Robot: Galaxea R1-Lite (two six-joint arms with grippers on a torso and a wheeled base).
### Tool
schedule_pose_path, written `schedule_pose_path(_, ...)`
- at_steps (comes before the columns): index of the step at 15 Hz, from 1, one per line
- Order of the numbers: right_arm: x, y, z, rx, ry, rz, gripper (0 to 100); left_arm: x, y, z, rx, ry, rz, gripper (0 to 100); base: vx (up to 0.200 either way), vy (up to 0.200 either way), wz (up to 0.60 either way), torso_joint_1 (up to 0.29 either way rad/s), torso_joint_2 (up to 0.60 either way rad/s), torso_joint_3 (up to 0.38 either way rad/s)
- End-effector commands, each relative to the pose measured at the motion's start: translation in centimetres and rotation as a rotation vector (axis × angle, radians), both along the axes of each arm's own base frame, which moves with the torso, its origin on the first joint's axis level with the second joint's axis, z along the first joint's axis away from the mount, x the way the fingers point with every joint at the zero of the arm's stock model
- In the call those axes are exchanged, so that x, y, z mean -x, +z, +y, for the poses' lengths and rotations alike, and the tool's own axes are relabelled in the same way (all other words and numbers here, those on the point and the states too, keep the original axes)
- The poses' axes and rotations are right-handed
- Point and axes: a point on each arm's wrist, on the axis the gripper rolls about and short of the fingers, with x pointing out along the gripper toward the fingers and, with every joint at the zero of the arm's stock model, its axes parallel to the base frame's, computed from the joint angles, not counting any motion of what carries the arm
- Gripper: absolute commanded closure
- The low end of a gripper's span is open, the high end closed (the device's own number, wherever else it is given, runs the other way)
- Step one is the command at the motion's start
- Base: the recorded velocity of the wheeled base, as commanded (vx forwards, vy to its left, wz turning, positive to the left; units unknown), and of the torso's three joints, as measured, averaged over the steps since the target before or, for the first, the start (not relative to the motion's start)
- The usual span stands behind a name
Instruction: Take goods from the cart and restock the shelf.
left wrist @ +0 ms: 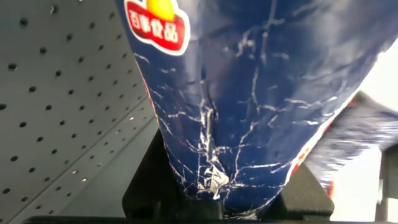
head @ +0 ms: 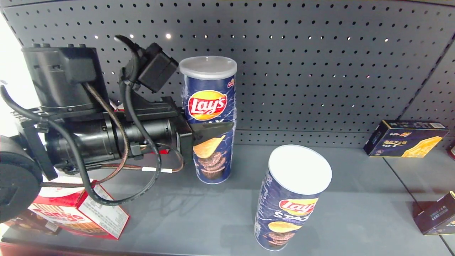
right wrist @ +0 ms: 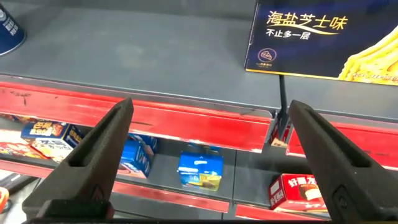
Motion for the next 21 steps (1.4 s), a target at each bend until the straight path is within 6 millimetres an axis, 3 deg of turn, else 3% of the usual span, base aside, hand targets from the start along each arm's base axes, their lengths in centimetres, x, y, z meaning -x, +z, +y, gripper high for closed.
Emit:
schedule_pose_path(1, 0.0, 0.0, 0.0, 0.000, 0.000, 0.004, 0, -1.2, -0.9, -0.3, -0.016, 0.022, 0.021, 100, 0.000, 0.000, 0.00, 0.000, 0.00, 0.000)
schedule_pose_path(3, 0.0, 0.0, 0.0, 0.000, 0.000, 0.004, 0, -1.7, -0.6, -0.9, -0.022, 0.060, 0.021, 100, 0.000, 0.000, 0.00, 0.000, 0.00, 0.000)
schedule_pose_path(4, 0.0, 0.0, 0.0, 0.000, 0.000, 0.004, 0, -2.2, -0.8, -2.9, -0.029, 0.081, 0.017, 100, 0.000, 0.000, 0.00, 0.000, 0.00, 0.000)
schedule_pose_path(7, 0.0, 0.0, 0.0, 0.000, 0.000, 0.004, 0, -3.2, -0.7, -4.8, -0.023, 0.091, 0.002, 100, 0.000, 0.000, 0.00, 0.000, 0.00, 0.000)
schedule_pose_path(13, 0.0, 0.0, 0.0, -0.001, 0.000, 0.004, 0, -5.6, -2.7, -6.3, 0.018, 0.197, -0.016, 100, 0.000, 0.000, 0.00, 0.000, 0.00, 0.000)
schedule_pose_path(21, 0.0, 0.0, 0.0, 0.000, 0.000, 0.004, 0, -5.7, -3.9, -8.1, 0.064, 0.161, 0.000, 100, 0.000, 0.000, 0.00, 0.000, 0.00, 0.000)
